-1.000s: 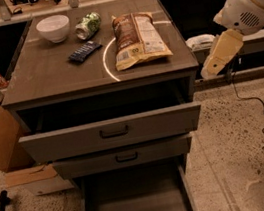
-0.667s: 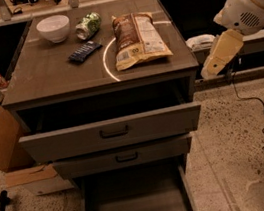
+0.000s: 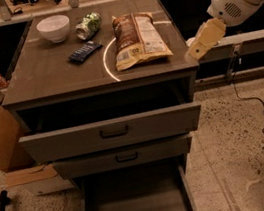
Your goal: Place brown chip bag into bottom drawer
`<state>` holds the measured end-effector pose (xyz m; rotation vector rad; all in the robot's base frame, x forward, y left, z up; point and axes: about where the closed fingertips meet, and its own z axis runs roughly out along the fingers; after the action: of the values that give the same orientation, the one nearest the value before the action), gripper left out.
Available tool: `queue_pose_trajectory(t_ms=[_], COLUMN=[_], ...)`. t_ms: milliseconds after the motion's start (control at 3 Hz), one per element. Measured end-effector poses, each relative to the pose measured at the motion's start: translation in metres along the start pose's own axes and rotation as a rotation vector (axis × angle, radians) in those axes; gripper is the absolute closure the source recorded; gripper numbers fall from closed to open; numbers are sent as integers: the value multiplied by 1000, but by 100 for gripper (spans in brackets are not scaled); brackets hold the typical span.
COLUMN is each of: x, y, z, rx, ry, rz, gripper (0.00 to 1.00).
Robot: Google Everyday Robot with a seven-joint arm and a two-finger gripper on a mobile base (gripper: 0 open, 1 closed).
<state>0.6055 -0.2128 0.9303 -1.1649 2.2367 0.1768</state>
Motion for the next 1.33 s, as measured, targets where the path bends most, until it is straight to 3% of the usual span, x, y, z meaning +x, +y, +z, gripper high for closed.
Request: queue_pose_trajectory(t_ms=[333,667,1333], x=[-15,-15,-38], y=[-13,-13,-38], z=[13,13,51], rx=[7,7,10], ry=[-21,-21,-105], rz=[44,45,165], gripper=[0,0,0])
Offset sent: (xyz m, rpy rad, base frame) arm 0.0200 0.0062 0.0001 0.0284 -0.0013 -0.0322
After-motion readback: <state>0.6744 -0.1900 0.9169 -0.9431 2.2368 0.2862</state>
